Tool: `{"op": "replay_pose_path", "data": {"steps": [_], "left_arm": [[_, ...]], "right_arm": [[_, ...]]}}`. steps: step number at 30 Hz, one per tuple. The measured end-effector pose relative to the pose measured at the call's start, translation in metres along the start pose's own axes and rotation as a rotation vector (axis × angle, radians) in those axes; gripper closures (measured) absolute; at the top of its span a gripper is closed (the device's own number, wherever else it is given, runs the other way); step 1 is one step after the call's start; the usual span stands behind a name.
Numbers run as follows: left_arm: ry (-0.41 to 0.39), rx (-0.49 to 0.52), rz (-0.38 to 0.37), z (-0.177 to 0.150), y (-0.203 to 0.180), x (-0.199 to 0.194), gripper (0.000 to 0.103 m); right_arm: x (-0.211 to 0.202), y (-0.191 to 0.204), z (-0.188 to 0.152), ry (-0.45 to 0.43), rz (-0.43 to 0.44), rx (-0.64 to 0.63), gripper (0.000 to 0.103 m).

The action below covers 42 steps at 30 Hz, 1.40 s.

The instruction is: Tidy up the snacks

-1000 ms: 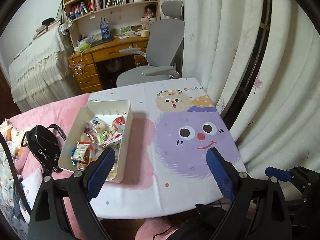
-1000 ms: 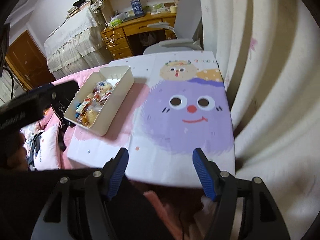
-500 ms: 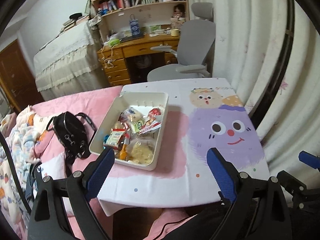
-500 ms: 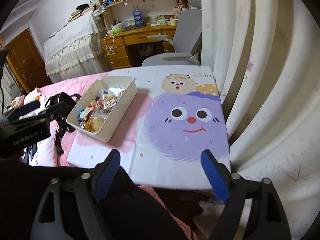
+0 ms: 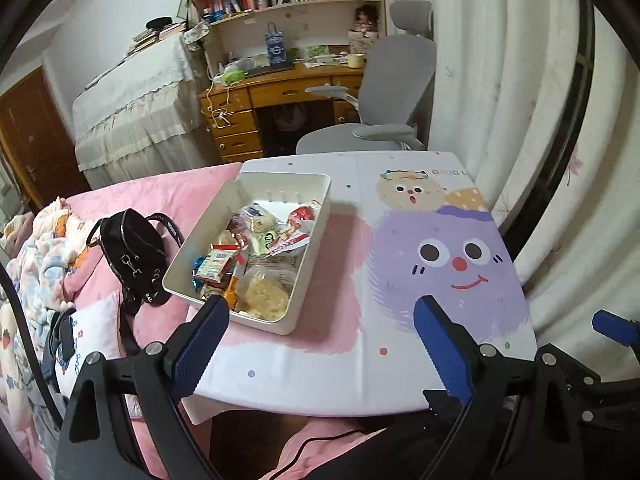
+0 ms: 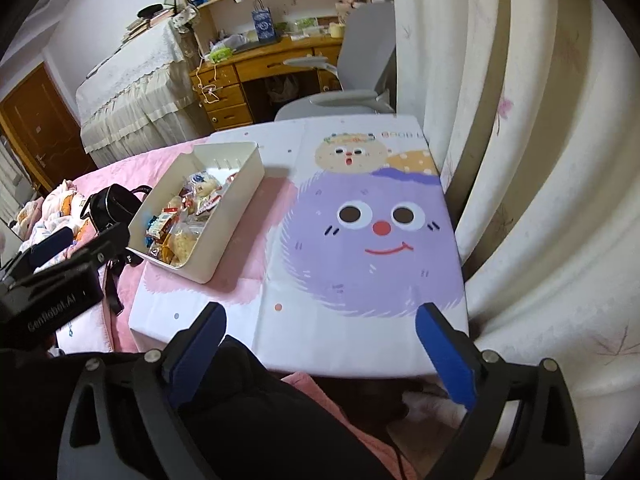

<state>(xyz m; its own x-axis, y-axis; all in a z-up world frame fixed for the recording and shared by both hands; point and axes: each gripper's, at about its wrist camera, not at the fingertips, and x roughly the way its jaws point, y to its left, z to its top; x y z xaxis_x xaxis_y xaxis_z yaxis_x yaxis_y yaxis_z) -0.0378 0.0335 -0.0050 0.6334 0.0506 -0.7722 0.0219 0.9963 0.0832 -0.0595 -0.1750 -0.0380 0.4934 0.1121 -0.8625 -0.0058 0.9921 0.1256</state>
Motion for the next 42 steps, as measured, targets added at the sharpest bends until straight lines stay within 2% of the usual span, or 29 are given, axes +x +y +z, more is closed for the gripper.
{"op": "replay_pose_path", "data": {"steps": [1, 2, 16, 42], "left_arm": [[0.000, 0.002, -0.002, 0.001, -0.002, 0.001, 0.002], [0.001, 0.002, -0.003, 0.001, -0.004, 0.001, 0.001], [0.013, 0.011, -0.007, 0.013, -0.016, 0.013, 0.001], [0.045, 0.006, -0.014, 0.010, -0.018, 0.019, 0.001]], "right_arm": [[0.001, -0.001, 0.000, 0.004, -0.002, 0.003, 0.003], [0.002, -0.003, 0.001, 0.006, -0.006, 0.005, 0.001], [0.002, -0.010, 0.013, -0.045, -0.025, -0.014, 0.001], [0.007, -0.013, 0.014, -0.004, -0.012, -0.017, 0.001]]}}
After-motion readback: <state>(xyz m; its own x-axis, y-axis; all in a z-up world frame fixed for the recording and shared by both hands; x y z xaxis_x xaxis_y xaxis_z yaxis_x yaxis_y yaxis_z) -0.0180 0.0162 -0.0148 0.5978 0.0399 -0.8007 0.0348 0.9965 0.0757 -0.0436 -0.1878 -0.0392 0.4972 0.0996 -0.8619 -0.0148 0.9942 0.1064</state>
